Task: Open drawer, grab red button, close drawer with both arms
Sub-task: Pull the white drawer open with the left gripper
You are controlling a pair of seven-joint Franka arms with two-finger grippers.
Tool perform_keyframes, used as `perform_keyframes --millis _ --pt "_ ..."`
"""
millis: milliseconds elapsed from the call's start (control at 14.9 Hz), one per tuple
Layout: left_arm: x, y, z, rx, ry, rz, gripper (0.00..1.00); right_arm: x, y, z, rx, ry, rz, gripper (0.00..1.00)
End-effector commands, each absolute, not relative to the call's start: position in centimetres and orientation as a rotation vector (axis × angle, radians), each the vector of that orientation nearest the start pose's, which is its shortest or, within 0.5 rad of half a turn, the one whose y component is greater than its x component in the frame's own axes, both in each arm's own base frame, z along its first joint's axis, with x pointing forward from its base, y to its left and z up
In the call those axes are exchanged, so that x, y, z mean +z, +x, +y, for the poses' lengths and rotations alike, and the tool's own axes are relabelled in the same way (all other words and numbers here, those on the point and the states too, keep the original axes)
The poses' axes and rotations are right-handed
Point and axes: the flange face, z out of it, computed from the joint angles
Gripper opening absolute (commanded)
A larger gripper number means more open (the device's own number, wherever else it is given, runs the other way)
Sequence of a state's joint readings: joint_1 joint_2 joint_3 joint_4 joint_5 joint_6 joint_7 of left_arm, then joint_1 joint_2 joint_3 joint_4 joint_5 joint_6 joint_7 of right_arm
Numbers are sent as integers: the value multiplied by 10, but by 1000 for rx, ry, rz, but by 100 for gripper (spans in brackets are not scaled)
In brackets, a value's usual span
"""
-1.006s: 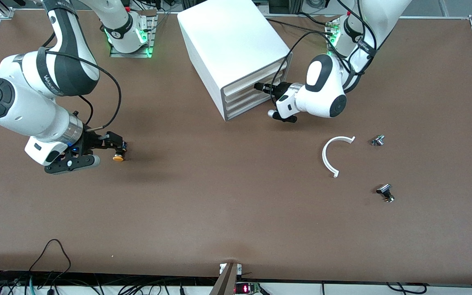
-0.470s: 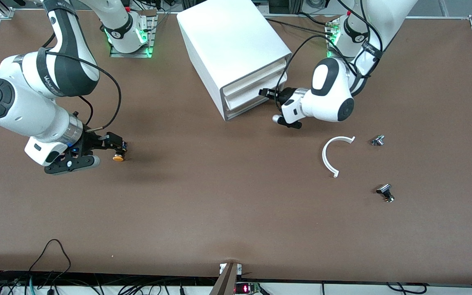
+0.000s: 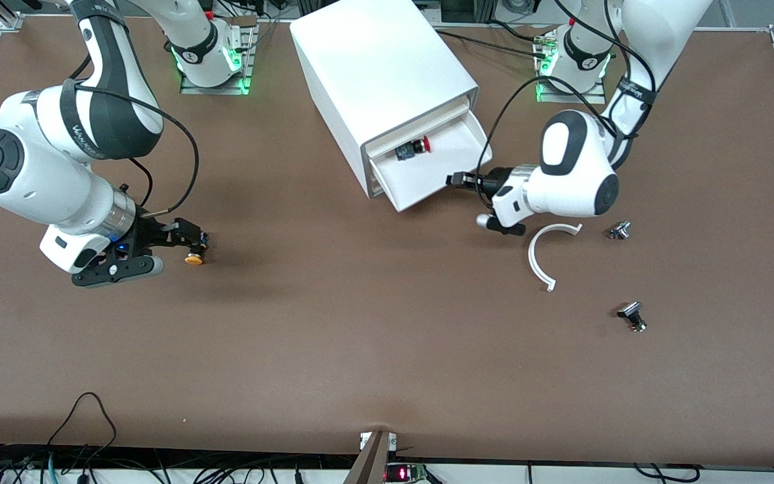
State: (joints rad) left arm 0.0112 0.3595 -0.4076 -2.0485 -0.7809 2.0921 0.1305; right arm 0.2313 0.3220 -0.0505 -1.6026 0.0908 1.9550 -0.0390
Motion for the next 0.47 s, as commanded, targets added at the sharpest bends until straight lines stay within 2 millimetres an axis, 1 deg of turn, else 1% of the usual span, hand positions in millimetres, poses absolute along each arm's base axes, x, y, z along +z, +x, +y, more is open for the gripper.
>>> perform_keyframes --millis 0,67,201,268,335,403 --pt "277 538 -231 -440 2408 17 0 447 654 145 -99 -3030 -298 100" --pt "278 539 -231 -436 2408 16 0 451 656 155 -151 -3021 -320 100" --pt "278 539 -230 -435 2407 16 0 459 662 191 -231 -2981 -388 100" --pt "279 539 -229 -430 2408 12 77 466 663 215 -259 -2964 -440 100" --pt "281 541 -225 -422 2406 18 100 470 661 243 -280 -2947 -498 100" --pt "283 542 -224 -415 2406 16 100 472 658 267 -294 -2931 -548 100"
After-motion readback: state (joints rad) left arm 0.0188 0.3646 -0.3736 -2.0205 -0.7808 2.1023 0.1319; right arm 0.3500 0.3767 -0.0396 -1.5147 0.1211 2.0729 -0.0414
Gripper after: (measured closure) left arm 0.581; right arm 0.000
